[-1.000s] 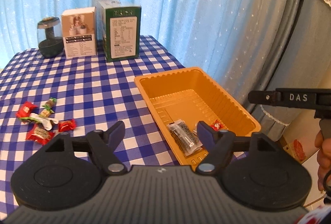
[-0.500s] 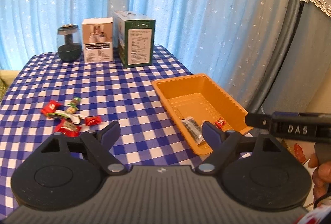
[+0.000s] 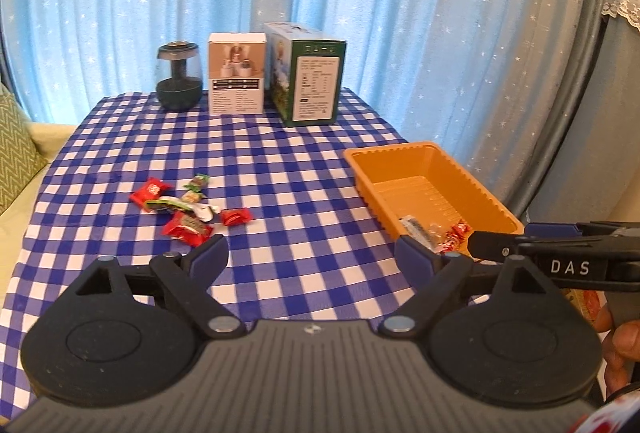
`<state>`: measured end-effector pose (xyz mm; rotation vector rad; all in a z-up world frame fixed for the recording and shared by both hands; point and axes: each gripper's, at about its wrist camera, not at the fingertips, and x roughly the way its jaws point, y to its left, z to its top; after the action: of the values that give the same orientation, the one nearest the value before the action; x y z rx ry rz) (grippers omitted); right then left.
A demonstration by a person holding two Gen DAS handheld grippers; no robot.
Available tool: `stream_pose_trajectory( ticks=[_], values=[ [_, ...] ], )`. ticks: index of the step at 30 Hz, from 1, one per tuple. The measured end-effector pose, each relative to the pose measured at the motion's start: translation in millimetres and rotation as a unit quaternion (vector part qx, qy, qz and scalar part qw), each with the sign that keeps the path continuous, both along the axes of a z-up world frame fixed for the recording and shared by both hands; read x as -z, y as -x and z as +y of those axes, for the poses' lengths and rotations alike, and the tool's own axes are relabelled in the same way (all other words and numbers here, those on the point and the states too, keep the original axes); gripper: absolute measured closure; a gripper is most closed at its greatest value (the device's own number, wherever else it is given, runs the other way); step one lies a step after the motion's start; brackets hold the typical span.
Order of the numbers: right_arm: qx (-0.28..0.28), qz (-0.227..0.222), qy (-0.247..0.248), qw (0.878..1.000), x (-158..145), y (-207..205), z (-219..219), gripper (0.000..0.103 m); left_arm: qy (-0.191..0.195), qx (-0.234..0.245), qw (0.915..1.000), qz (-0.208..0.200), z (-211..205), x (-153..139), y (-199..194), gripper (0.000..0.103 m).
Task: Organize snacks
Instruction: 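Move both tools back toward the remaining candies, then grasp a red candy packet with the left gripper while the right grasps a red candy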
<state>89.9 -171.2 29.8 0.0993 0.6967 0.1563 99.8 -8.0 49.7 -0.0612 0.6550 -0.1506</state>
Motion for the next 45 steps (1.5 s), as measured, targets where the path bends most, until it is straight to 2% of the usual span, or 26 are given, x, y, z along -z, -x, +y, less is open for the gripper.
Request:
stream_pose_trajectory(
  ticks=[12,23,35,39,45],
  values=[
    [-0.021,0.008,-0.004,1.000,9,-14,22,0.025,-0.007,-0.030,0.9995,0.005,32,6,-1,0.013],
    [-0.044,0.007,-0.013,0.999,25,-34,43,0.026,-0.017,-0.057,0.9981,0.019,63,26,-18,0.013],
    [-0.085,0.020,-0.012,0.996,61,-83,75,0.026,-0.021,-0.090,0.9946,0.046,98,64,-68,0.014],
    [-0.091,0.028,-0.011,0.995,76,-102,84,0.026,0.005,-0.101,0.9930,0.061,110,81,-88,0.015],
    [-0.102,0.035,-0.003,0.994,95,-133,94,0.026,0.015,-0.110,0.9911,0.074,118,104,-121,0.018]
  ],
)
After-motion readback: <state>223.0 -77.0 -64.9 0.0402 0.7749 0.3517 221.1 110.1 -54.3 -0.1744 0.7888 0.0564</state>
